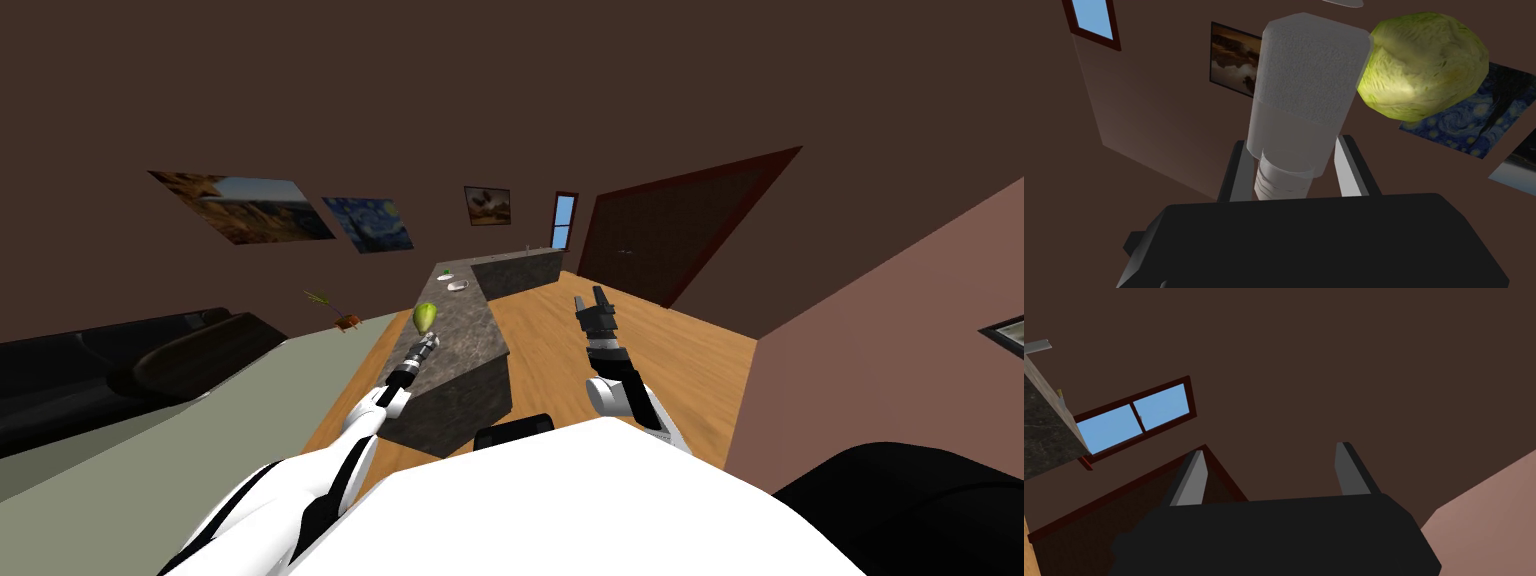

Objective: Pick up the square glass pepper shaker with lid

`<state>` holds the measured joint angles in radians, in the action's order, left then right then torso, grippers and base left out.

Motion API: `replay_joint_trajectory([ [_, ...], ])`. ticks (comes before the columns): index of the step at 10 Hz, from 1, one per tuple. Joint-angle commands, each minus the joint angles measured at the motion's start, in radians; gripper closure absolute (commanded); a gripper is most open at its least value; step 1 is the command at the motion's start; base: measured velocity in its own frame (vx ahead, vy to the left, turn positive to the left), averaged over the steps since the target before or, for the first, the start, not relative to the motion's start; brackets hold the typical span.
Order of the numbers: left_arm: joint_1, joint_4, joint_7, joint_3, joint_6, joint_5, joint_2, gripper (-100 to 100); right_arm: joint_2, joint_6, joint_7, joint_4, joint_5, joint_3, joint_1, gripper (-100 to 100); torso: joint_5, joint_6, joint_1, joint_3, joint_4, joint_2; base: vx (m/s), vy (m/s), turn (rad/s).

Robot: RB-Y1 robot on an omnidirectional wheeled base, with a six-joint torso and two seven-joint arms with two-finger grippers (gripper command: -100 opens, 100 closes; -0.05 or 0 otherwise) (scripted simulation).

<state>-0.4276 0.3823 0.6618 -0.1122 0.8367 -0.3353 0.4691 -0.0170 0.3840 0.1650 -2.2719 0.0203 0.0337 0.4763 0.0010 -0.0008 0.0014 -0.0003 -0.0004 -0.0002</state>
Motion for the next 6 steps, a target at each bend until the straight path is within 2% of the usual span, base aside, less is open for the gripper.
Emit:
replay_joint_trajectory([
  [1, 0.0, 0.0, 0.0, 0.0, 0.0, 0.0, 0.0, 100, 0.0, 0.0, 0.0, 0.0, 0.0, 0.0, 0.0, 0, 0.0, 0.0, 0.0, 0.0, 0.0, 0.0, 0.0, 0.0, 0.0],
  [3, 0.0, 0.0, 0.0, 0.0, 0.0, 0.0, 0.0, 100, 0.0, 0.0, 0.0, 0.0, 0.0, 0.0, 0.0, 0, 0.0, 0.0, 0.001, 0.0, 0.0, 0.0, 0.0, 0.0, 0.0],
  [4, 0.0, 0.0, 0.0, 0.0, 0.0, 0.0, 0.0, 0, 0.0, 0.0, 0.0, 0.0, 0.0, 0.0, 0.0, 0, 0.0, 0.0, 0.001, 0.0, 0.0, 0.0, 0.0, 0.0, 0.0],
  [5, 0.031, 0.05, 0.008, -0.013, -0.031, -0.007, -0.025, 100, 0.0, 0.0, 0.0, 0.0, 0.0, 0.0, 0.0, 0, 0.0, 0.0, 0.001, 0.0, 0.0, 0.0, -0.02, 0.044, -0.089],
  [6, 0.068, 0.08, 0.014, -0.025, -0.065, -0.015, -0.05, 100, 0.0, 0.0, 0.0, 0.0, 0.0, 0.0, 0.0, 0, 0.002, 0.002, 0.002, 0.0, -0.001, 0.001, -0.018, 0.124, -0.172],
])
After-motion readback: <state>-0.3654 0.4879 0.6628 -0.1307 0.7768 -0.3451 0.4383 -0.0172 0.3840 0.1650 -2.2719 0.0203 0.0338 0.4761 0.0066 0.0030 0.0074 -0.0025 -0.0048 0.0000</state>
